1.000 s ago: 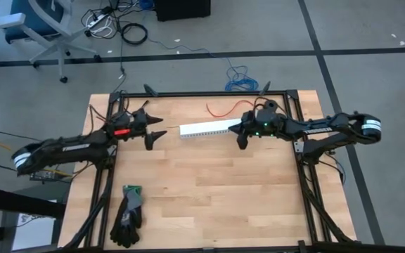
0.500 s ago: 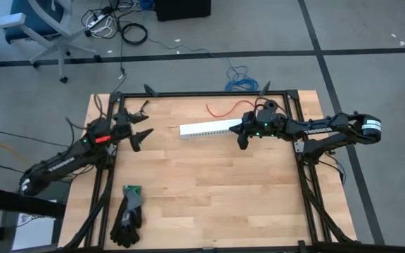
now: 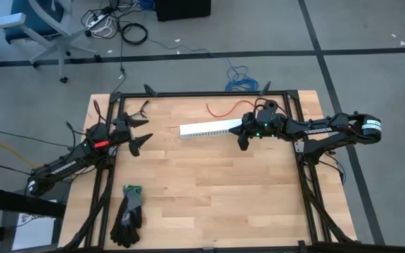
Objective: Ziptie cables
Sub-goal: Return to Home Position
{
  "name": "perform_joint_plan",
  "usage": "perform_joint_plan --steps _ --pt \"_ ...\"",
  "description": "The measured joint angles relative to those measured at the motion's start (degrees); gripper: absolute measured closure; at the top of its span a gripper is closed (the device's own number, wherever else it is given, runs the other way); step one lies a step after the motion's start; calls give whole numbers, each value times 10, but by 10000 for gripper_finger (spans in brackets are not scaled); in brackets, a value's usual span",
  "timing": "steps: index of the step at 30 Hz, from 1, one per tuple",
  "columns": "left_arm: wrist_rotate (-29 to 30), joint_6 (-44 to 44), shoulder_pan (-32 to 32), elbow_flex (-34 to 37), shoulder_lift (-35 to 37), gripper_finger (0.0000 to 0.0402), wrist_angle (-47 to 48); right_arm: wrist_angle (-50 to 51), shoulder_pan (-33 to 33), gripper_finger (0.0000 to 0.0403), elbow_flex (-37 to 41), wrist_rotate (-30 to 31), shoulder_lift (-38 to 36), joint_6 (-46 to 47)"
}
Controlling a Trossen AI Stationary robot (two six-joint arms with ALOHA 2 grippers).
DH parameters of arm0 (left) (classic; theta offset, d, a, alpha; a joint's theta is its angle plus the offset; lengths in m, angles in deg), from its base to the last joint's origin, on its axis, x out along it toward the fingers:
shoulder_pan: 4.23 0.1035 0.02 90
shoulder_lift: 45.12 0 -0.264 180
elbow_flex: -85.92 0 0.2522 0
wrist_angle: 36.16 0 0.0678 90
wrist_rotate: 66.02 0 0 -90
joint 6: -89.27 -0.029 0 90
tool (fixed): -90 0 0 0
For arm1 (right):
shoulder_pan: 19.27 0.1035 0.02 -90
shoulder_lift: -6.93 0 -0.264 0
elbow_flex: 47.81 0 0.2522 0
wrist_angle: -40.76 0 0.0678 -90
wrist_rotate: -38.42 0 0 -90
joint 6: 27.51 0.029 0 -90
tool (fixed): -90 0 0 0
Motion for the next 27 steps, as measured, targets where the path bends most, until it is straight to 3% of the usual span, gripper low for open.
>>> perform_joint_plan --steps 10,20,27 --pt "5 -16 -12 -1 1 80 4 2 0 403 0 1 0 0" --pt "10 -42 -12 -44 1 80 69 2 0 403 0 1 0 0" --pt "-31 -48 -12 -41 1 80 42 2 0 403 0 1 0 14"
